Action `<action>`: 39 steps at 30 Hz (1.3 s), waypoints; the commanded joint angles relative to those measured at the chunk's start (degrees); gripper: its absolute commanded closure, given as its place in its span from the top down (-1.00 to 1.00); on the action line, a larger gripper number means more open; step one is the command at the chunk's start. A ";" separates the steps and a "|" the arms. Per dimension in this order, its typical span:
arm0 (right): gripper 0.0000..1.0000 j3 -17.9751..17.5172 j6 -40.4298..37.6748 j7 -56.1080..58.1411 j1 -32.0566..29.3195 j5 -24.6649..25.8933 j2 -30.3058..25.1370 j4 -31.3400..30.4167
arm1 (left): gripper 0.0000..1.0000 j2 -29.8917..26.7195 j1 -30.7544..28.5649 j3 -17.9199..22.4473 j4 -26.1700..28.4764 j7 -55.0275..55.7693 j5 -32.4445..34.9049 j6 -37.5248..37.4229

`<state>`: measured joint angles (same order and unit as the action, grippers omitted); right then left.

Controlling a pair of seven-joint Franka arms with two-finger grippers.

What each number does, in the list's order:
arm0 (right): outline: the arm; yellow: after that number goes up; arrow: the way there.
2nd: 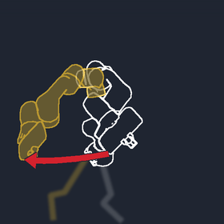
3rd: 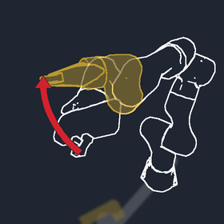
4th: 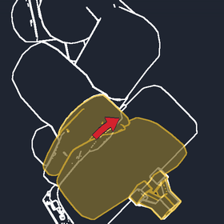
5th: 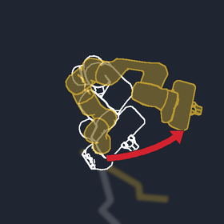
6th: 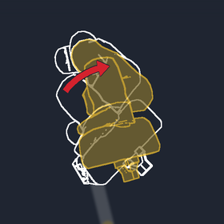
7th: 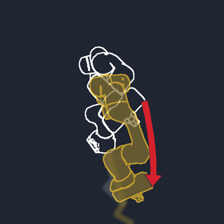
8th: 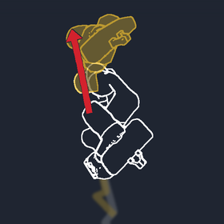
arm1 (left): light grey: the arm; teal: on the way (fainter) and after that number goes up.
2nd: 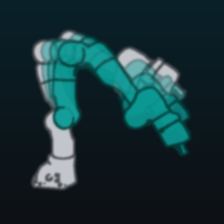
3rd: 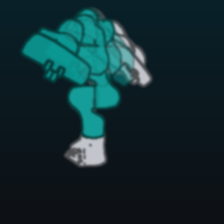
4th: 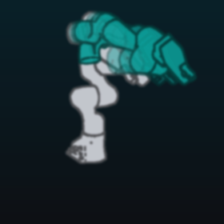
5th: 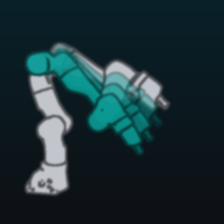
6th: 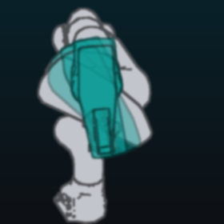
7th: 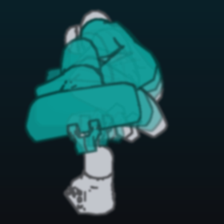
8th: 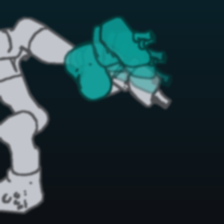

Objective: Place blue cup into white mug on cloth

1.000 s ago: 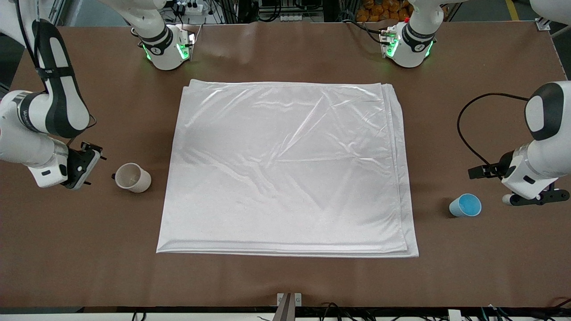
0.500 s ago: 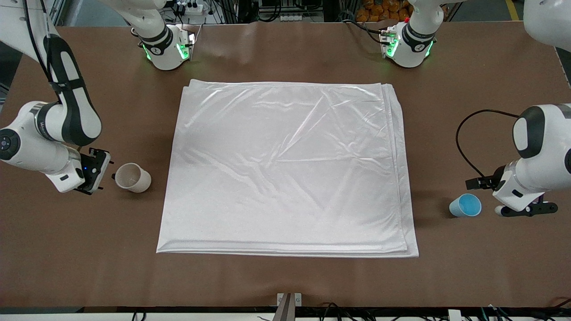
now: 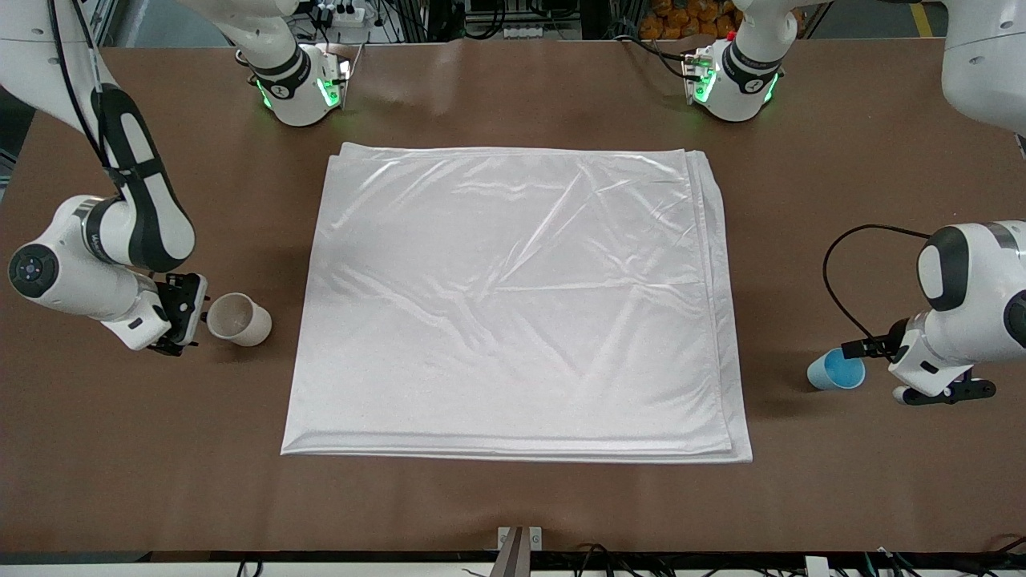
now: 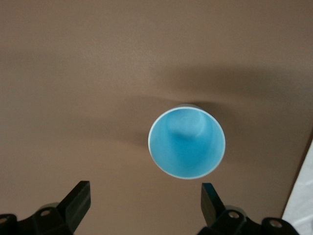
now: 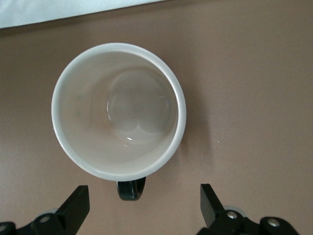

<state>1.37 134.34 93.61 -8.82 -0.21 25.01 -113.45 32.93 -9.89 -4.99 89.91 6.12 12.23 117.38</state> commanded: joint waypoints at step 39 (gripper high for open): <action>-0.61 -0.57 9.36 5.35 -0.76 -1.20 -0.39 -6.25 | -1.00 5.92 -2.06 -0.46 -1.06 0.47 1.13 8.04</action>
<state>1.21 143.19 96.72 -9.34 -0.21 25.95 -118.88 38.26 -11.89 -5.49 89.31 5.82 12.36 125.19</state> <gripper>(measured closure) 0.692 0.947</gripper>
